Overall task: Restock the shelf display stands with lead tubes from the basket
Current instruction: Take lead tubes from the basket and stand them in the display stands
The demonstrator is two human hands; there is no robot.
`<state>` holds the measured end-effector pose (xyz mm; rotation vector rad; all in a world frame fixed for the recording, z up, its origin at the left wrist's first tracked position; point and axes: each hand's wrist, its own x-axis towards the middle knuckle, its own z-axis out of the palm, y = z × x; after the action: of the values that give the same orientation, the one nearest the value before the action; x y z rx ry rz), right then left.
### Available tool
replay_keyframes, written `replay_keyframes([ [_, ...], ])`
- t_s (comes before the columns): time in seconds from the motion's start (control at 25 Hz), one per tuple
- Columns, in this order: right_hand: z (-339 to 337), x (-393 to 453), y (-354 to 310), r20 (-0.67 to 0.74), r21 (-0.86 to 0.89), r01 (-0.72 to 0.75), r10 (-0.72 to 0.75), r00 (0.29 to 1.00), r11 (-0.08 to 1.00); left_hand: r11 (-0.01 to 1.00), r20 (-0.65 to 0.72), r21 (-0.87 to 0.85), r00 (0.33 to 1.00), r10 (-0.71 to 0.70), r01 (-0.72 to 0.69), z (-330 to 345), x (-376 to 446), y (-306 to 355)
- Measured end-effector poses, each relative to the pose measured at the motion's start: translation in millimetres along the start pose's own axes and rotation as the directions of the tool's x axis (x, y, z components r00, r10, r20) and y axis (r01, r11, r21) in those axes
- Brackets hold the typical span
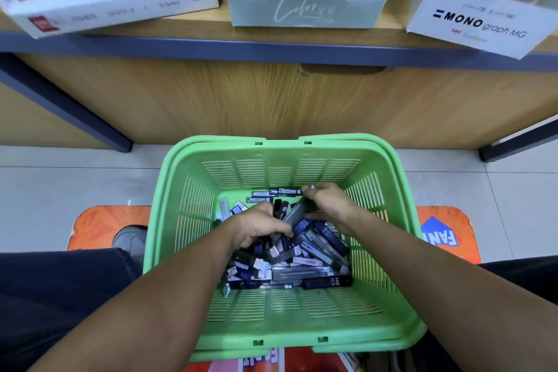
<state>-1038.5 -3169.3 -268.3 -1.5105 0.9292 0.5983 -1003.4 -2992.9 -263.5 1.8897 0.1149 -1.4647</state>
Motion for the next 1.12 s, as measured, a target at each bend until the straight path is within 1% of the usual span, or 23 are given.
replay_keyframes([
  [0.04,3,1,0,0.01,0.028,0.023,-0.024,1.0,0.999,1.0,-0.003,-0.022,1.0,-0.01,0.01,1,1,-3],
  [0.12,8,2,0,0.05,0.009,0.092,-0.093,0.994,0.996,0.997,-0.003,-0.076,1.0,-0.023,0.023,3,0,-4],
  [0.24,10,-4,-5,0.142,0.049,0.141,-0.146,0.979,0.989,0.987,-0.008,-0.162,1.0,0.012,-0.014,5,-2,-1],
  [0.44,1,-10,-16,0.258,0.03,0.12,-0.124,0.958,0.992,0.965,0.026,-0.262,0.999,0.027,-0.02,1,-11,3],
  [0.52,-7,-16,-23,0.245,0.027,0.113,-0.116,0.962,0.993,0.968,0.038,-0.246,0.998,0.056,-0.044,-6,-18,6],
  [0.6,-16,-27,-33,0.244,0.095,0.104,-0.124,0.962,0.99,0.973,0.013,-0.215,0.996,0.084,-0.079,-14,-32,12],
  [0.64,-21,-34,-39,0.26,0.122,0.101,-0.13,0.957,0.987,0.974,-0.007,-0.204,0.995,0.102,-0.102,-19,-40,15],
  [0.76,-35,-58,-58,0.351,0.143,0.113,-0.157,0.923,0.983,0.968,0.03,-0.19,0.985,0.17,-0.162,-35,-63,29],
  [0.88,-46,-87,-85,0.432,0.124,0.202,-0.236,0.871,0.971,0.945,0.042,-0.216,0.965,0.259,-0.245,-47,-95,50],
  [1.0,-57,-118,-115,0.444,0.098,0.35,-0.356,0.822,0.931,0.925,0.051,-0.18,0.936,0.349,-0.335,-53,-129,73],
  [1.12,-66,-152,-143,0.455,0.042,0.488,-0.452,0.767,0.872,0.897,-0.01,-0.157,0.908,0.418,-0.414,-60,-158,95],
])
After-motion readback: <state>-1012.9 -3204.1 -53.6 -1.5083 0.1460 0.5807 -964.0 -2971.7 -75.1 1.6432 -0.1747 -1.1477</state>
